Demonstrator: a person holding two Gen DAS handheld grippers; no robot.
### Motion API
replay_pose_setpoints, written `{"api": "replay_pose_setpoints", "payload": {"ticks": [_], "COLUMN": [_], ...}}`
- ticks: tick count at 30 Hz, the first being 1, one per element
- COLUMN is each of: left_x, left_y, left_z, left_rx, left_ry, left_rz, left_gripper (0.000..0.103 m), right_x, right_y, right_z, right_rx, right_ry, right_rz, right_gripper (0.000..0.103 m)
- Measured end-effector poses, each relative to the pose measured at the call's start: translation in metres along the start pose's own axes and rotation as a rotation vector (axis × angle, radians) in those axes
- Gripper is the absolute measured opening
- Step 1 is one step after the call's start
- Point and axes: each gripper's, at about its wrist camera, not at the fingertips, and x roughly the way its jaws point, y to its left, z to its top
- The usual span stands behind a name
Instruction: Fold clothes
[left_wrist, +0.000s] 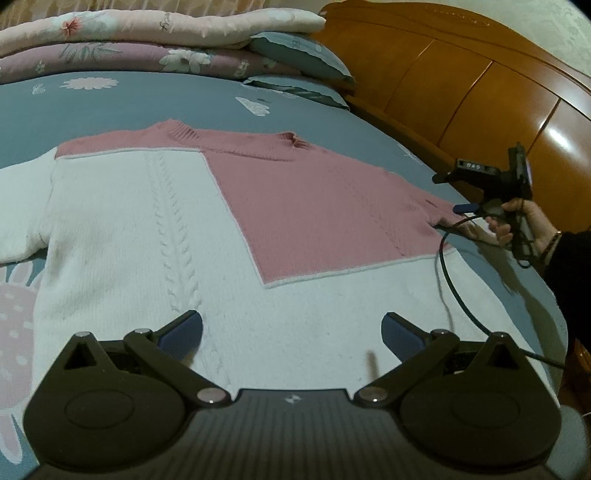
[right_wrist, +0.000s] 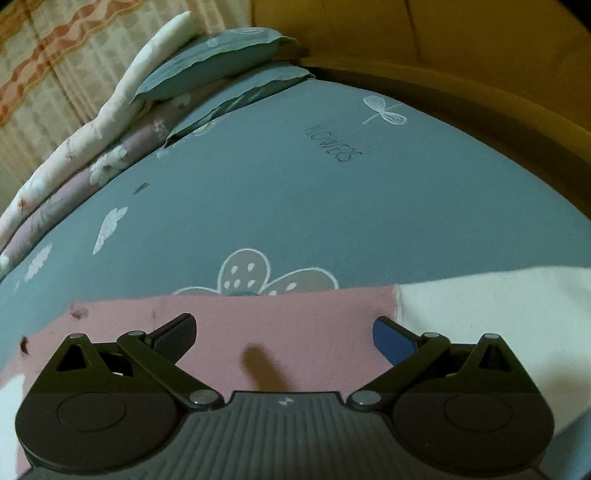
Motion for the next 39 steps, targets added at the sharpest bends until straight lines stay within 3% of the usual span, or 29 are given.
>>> {"api": "replay_pose_setpoints", "payload": {"ticks": [9,16,20,26,32,36,39], "left_x": [0.001,0.001,0.000,0.000,0.000,0.001,0.001], "left_y": [-0.002,-0.002,0.000,0.000,0.004,0.003,0.003], "left_z": [0.001,0.000,0.001,0.001,0.003,0.003,0.003], "left_rx": [0.003,0.000,-0.017,-0.018,-0.049,-0.048,-0.042], "left_ry": [0.000,-0.002,-0.002,0.000,-0.004,-0.002,-0.001], "left_rz": [0.008,0.003,-0.004,-0.006,-0.019,-0.015,-0.013], "left_gripper": [0.102,0.102,0.102,0.102,0.102,0.102,0.102], "right_x": [-0.029,-0.023,-0.028,-0.005,-0.027,-0.031,-0.015], "right_y": [0.040,0.048,0.066,0.089,0.087,0.095,0.106], "right_z": [-0.032,-0.040,-0.036,-0.056,-0.056,-0.039,-0.036], "right_rx": [-0.067,-0.065,-0.077,-0.145,-0.155,-0.119,-0.090], "right_ry": [0.096,0.154,0.127,0.188,0.192,0.122,0.134], "right_rz": [0.232,0.148,0.225,0.218,0.221,0.306,0.363], "right_gripper": [0.103,0.103,0.103,0.103,0.103,0.103,0.103]}}
